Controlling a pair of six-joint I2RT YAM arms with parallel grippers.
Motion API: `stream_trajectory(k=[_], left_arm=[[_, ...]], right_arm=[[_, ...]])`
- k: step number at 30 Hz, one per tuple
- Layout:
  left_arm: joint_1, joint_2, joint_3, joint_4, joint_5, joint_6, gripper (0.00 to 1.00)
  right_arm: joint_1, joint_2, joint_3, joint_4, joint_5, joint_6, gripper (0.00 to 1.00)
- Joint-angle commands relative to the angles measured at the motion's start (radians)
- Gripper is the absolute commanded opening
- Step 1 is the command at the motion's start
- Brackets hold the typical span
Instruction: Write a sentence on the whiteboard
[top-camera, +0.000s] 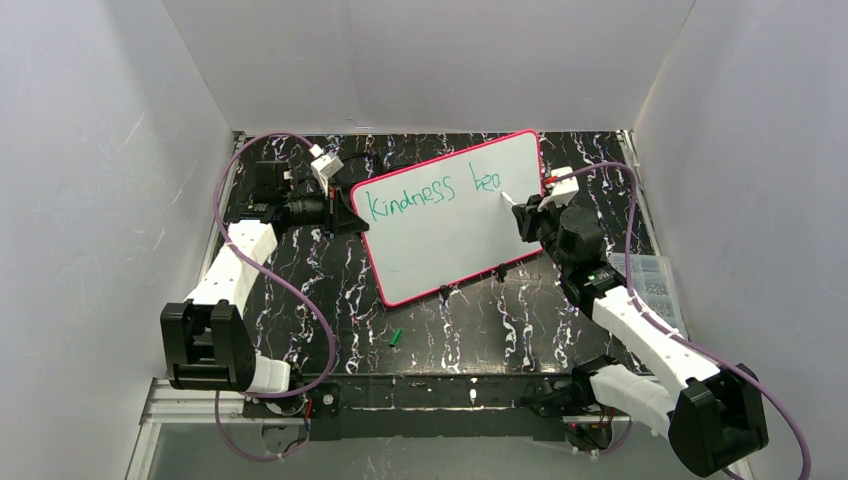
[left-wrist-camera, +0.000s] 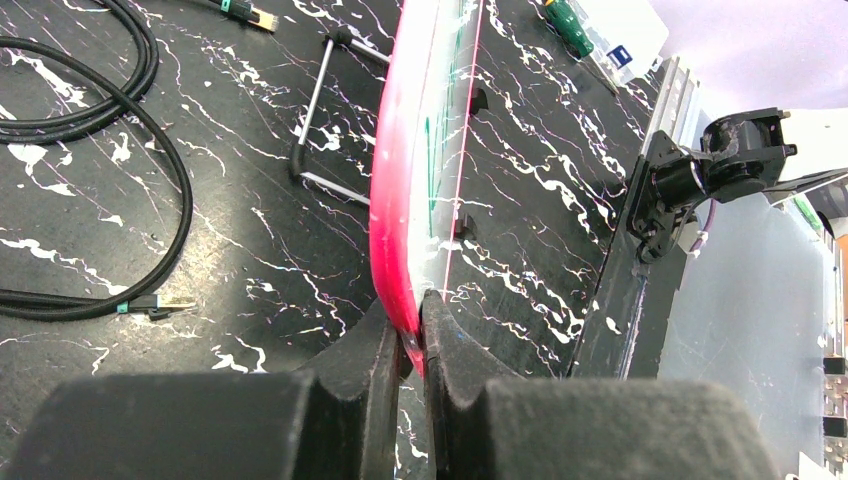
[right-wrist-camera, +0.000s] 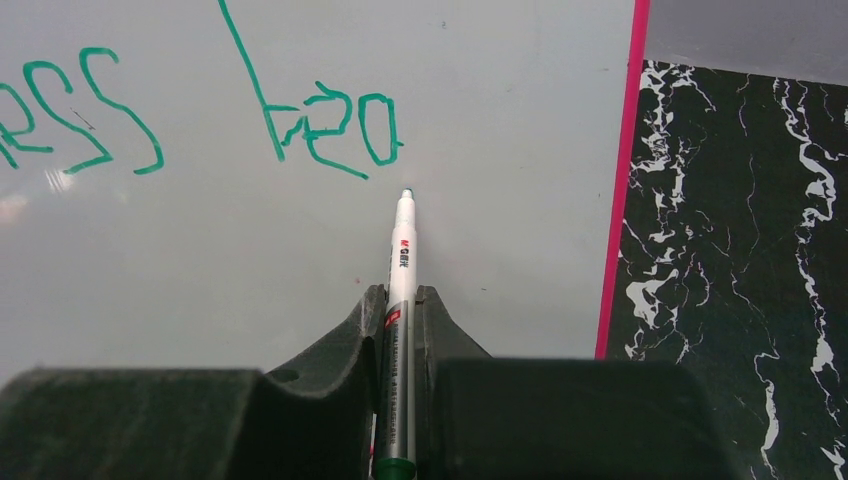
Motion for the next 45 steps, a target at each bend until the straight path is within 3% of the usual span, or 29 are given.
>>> stream_trajectory(k=[1,13,45], left_arm=[[-0.001,-0.038,0.024,0.001,-0.043,0.063,0.00],[-0.001,-0.035,0.024,0.001,-0.045,0.062,0.00],[-0.001,-0.033,0.026,0.001,-0.043,0.061,0.00]], right_arm=[[-0.003,0.001,0.052,0.087,0.002,0.016,0.01],[-0.002,0.052,0.078,0.134,0.000,0.012,0.01],[0.008,0.014,-0.027,0.001,0.009,0.034,0.01]])
